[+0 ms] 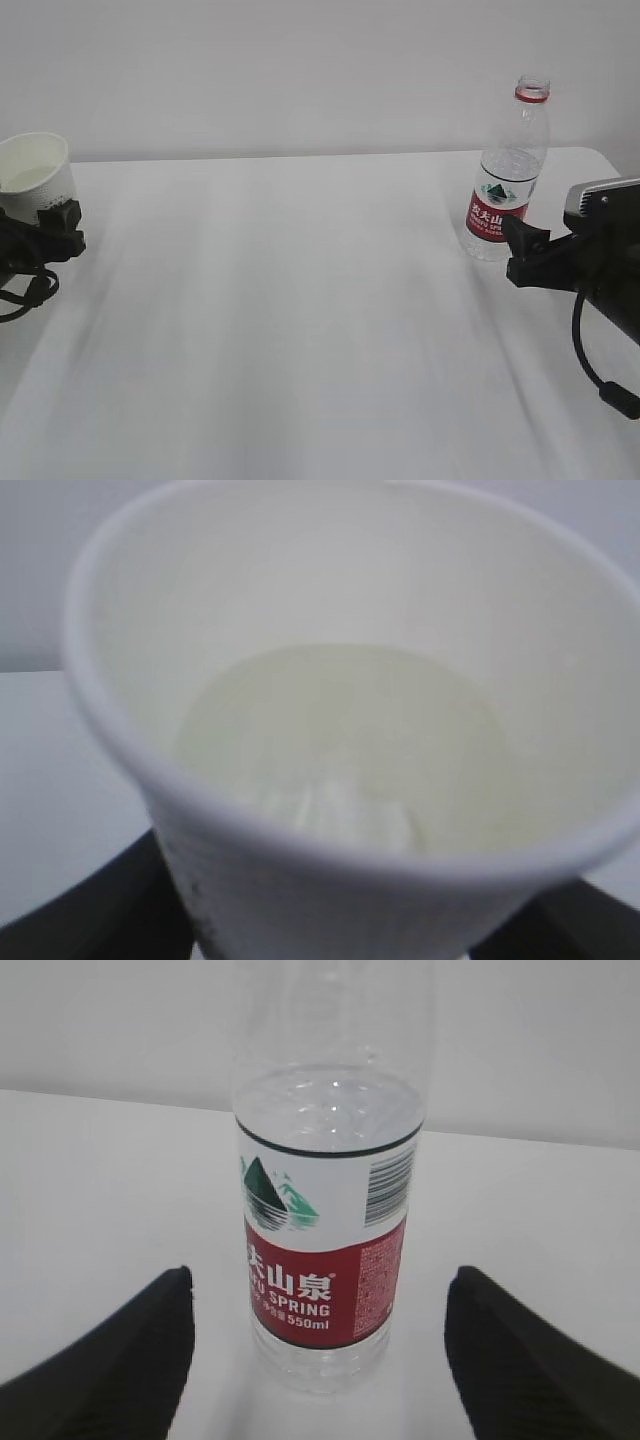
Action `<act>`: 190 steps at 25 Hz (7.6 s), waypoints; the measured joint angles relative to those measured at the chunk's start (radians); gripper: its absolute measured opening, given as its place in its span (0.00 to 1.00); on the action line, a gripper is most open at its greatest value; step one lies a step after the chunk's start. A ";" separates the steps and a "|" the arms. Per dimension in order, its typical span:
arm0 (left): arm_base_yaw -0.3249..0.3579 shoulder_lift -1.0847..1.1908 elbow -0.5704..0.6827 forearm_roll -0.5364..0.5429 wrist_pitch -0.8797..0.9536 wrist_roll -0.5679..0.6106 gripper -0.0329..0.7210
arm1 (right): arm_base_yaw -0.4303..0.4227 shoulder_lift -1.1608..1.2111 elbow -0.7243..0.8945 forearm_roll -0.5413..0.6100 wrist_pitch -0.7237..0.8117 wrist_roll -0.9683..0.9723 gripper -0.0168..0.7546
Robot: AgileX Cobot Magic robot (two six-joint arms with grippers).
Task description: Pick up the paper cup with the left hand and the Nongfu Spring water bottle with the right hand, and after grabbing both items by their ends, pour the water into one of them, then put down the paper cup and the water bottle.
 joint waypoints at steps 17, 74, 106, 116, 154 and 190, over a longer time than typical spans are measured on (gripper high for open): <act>0.000 0.004 0.000 0.004 0.019 -0.063 0.72 | 0.000 0.000 0.000 -0.020 0.000 0.000 0.79; 0.002 0.116 0.053 0.020 -0.048 -0.067 0.96 | 0.000 0.000 0.004 -0.023 0.000 0.006 0.79; 0.000 -0.194 0.211 0.057 -0.040 -0.067 0.93 | 0.000 -0.075 0.053 0.015 0.000 -0.037 0.79; 0.000 -0.375 0.216 0.083 0.090 -0.067 0.90 | 0.000 -0.172 0.055 0.018 0.002 -0.038 0.79; 0.000 -1.011 0.225 0.148 0.573 -0.056 0.83 | 0.000 -0.604 0.143 0.022 0.252 -0.042 0.79; 0.000 -1.411 0.229 0.176 1.003 -0.055 0.83 | 0.000 -1.225 0.152 0.022 0.895 -0.133 0.79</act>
